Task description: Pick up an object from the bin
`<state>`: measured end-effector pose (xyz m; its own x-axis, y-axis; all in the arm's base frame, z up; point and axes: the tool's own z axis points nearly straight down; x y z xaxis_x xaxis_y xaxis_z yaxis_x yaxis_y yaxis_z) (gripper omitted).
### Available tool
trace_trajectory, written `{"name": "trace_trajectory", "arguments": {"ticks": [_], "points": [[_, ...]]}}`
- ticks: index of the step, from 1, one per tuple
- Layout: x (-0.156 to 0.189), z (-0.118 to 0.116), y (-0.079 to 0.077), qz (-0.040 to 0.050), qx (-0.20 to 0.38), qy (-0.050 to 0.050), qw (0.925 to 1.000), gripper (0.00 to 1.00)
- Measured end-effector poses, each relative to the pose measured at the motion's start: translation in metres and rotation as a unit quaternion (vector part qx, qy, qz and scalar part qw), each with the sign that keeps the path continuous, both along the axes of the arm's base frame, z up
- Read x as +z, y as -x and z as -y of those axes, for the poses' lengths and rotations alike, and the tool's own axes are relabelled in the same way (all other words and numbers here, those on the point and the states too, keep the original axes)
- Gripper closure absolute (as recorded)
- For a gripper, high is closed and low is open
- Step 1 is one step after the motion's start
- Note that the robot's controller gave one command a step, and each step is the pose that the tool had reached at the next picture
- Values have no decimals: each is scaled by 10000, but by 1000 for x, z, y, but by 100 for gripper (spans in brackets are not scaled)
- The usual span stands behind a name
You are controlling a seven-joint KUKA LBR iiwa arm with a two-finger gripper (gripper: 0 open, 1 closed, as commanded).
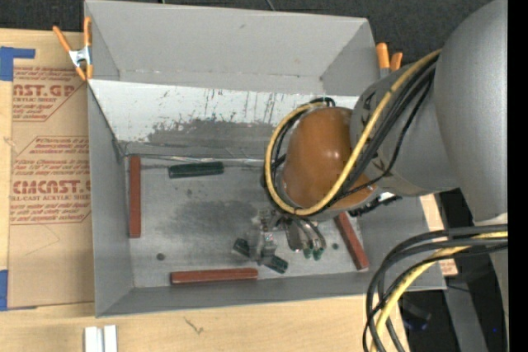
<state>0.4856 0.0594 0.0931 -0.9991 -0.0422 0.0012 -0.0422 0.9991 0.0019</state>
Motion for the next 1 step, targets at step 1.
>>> {"name": "trace_trajectory", "arguments": {"ticks": [1], "points": [[0, 0, 0, 0, 0, 0, 10000, 0]]}}
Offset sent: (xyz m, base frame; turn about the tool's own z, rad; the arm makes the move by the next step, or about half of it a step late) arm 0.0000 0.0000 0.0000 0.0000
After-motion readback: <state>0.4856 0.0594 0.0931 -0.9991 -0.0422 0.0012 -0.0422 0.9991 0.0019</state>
